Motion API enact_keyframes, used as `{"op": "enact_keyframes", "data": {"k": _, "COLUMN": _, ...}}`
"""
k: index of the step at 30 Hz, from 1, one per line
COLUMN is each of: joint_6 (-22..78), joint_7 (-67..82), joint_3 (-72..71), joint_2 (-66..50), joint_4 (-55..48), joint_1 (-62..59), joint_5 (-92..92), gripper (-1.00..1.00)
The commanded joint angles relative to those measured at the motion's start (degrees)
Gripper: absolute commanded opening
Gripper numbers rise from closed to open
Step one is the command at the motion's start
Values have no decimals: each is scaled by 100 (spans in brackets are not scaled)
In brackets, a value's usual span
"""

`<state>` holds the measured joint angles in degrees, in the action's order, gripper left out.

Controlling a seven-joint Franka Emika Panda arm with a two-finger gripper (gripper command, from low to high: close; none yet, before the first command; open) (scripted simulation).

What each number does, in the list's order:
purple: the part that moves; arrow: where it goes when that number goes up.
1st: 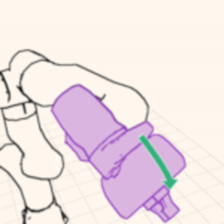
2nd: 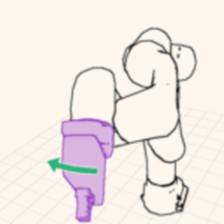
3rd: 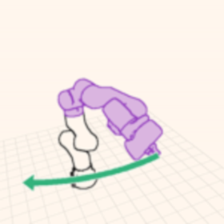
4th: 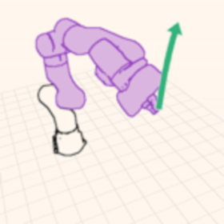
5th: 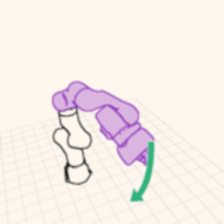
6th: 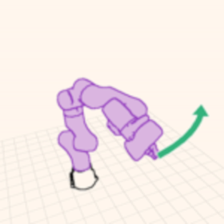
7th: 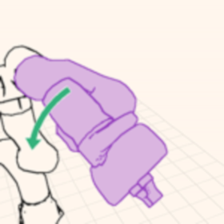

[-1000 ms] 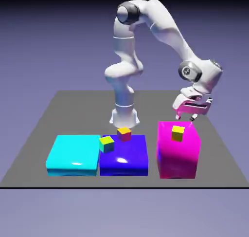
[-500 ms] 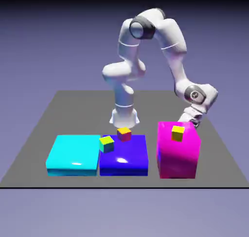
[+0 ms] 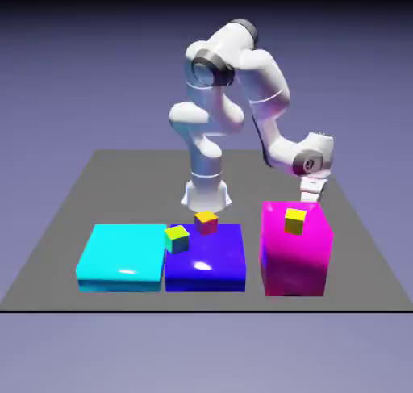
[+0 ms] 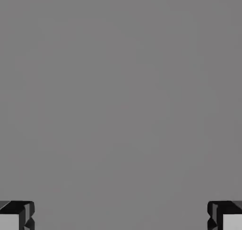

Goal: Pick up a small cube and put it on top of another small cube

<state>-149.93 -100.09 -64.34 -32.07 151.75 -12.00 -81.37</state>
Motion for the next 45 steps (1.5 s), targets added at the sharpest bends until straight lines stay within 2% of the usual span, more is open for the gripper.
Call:
{"op": "enact_keyframes", "data": {"k": 1, "joint_6": -145, "joint_7": -30, "joint_3": -173, "joint_2": -67, "joint_4": 62, "joint_1": -208, "joint_5": -184, "gripper": 0}}
{"op": "enact_keyframes", "data": {"k": 24, "joint_6": -2763, "joint_7": -786, "joint_3": -360, "joint_2": 209, "joint_4": 1017, "joint_1": -4838, "joint_5": -5647, "gripper": 0}}
{"op": "enact_keyframes", "data": {"k": 34, "joint_6": -1457, "joint_7": -685, "joint_3": 1110, "joint_2": -1478, "joint_4": 449, "joint_1": -3459, "joint_5": -6268, "gripper": 0}}
{"op": "enact_keyframes", "data": {"k": 35, "joint_6": -1457, "joint_7": -685, "joint_3": 1110, "joint_2": -1478, "joint_4": 449, "joint_1": -3459, "joint_5": -6268, "gripper": -100}}
{"op": "enact_keyframes", "data": {"k": 44, "joint_6": -2742, "joint_7": -784, "joint_3": -336, "joint_2": 182, "joint_4": 1008, "joint_1": -4816, "joint_5": -5657, "gripper": -100}}
{"op": "enact_keyframes", "data": {"k": 45, "joint_6": -2601, "joint_7": -577, "joint_3": -387, "joint_2": 366, "joint_4": 955, "joint_1": -4882, "joint_5": -5589, "gripper": -100}}
